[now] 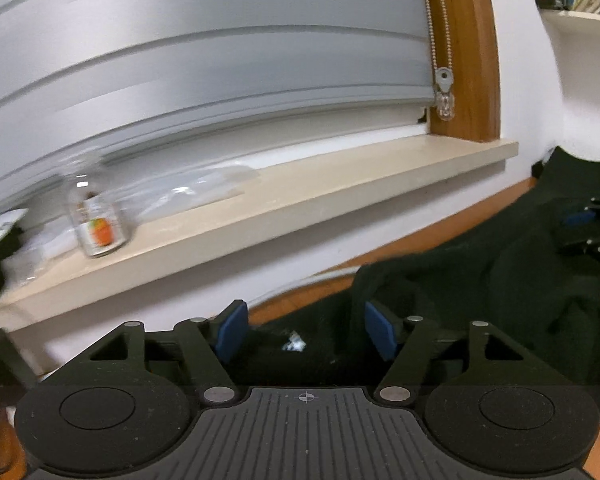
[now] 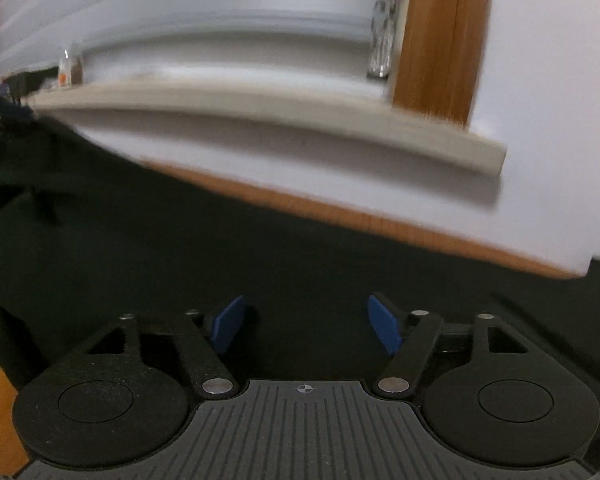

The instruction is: Fold clothes

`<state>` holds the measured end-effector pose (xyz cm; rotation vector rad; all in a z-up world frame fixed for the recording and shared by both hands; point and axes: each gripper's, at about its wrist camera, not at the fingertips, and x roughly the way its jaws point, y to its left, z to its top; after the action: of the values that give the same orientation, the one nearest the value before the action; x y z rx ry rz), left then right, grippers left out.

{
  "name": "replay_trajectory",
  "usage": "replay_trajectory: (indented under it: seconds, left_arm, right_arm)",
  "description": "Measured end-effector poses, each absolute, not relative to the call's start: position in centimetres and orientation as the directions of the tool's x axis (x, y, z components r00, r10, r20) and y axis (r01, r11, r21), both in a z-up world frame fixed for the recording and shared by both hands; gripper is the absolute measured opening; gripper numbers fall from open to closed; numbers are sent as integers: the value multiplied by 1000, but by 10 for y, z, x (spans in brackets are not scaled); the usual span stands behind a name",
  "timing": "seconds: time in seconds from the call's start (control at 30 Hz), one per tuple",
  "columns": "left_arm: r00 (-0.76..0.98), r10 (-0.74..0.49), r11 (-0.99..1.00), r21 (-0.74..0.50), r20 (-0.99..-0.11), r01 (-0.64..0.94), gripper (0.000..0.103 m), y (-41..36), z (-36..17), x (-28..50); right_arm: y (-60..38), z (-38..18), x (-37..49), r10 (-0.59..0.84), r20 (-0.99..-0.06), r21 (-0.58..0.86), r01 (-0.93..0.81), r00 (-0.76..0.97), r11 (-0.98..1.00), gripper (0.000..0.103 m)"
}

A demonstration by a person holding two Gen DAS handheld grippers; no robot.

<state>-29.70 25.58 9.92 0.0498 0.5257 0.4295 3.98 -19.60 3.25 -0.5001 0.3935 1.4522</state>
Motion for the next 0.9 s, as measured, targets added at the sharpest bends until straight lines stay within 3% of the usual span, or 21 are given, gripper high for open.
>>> replay_trajectory:
  seconds: [0.17,0.43,0.6,0.67,0.7,0.73,0.8,0.9]
  left_arm:
    - [743,467,879,161,-480,-449,70,280,110,-335]
    - [775,328,941,261,-540,-216,77,288,100,-326]
    - [691,369,915,374,-621,-153,78,281,76,-296]
    - [673,374,917,366,-639,-162,76,282,68,-293]
    - [671,376,918,357,-639,-174,67,282,66,-293]
    - [677,383,917,346,-629,-197,41,285,68,-295]
    - [693,403,914,303,-599,-270,9,292,75,-302]
    - [691,507,858,227,-516,-460,8,308,97,-319]
  right_arm:
    - [-199,30,53,812,-581,-3,-998,56,66,78]
    - [-203,26,51,809,-585,10,-997,55,75,80]
    - [-201,26,51,809,-585,10,-997,59,79,80]
    - [-201,26,51,809,-584,9,-997,62,83,80]
    - [-201,26,51,809,-584,9,-996,63,84,80]
    - [-201,26,51,809,-584,9,-996,63,85,80]
    - [-201,26,51,810,-584,10,-996,62,84,80]
    - [-201,26,52,810,-583,10,-996,61,83,81]
